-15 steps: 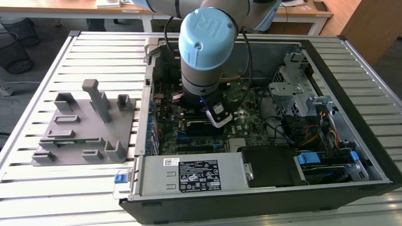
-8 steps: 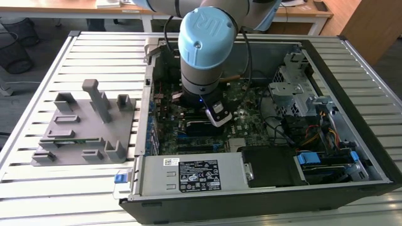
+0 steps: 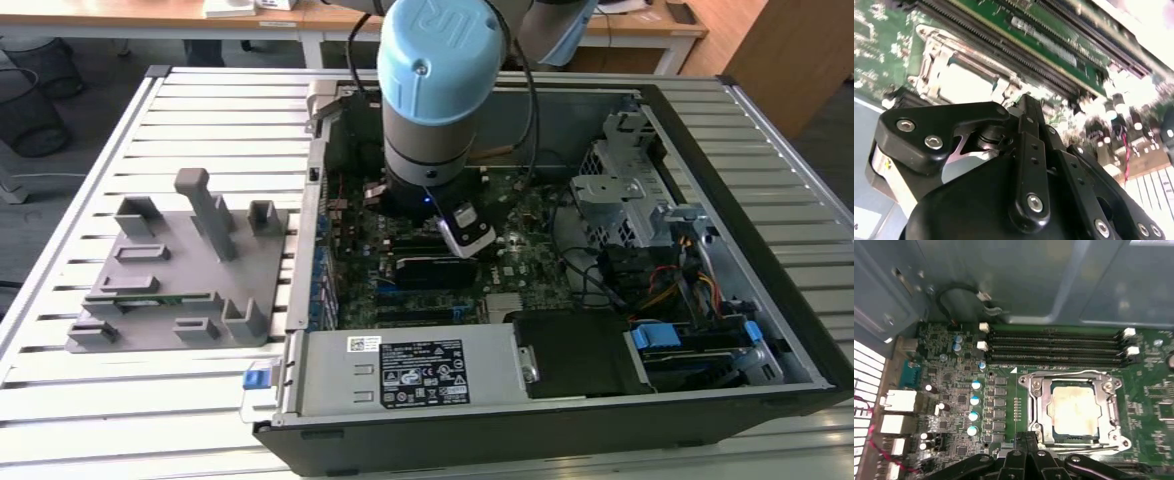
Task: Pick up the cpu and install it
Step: 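Install the second cpu locking lever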
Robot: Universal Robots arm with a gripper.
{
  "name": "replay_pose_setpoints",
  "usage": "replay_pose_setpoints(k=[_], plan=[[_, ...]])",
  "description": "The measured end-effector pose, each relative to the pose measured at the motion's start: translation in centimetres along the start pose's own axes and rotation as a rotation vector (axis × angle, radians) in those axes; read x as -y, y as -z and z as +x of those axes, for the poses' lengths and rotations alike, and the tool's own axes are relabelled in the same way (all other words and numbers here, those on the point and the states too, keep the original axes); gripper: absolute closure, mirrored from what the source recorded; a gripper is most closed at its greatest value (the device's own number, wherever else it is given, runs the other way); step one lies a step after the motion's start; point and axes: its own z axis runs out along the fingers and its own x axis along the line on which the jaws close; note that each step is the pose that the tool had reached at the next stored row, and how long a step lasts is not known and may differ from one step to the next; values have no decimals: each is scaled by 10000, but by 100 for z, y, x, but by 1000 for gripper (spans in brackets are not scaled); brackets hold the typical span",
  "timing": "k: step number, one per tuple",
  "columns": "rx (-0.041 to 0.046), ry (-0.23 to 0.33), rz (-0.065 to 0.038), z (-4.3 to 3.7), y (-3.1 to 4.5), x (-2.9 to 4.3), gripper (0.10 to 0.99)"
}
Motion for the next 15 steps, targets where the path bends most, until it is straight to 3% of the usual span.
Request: replay_pose_setpoints(k=[6, 9, 15], plan=[[0, 0, -11, -3, 228, -83, 980], [2, 0, -63, -3, 239, -87, 980], [1, 0, -68, -3, 239, -87, 980]])
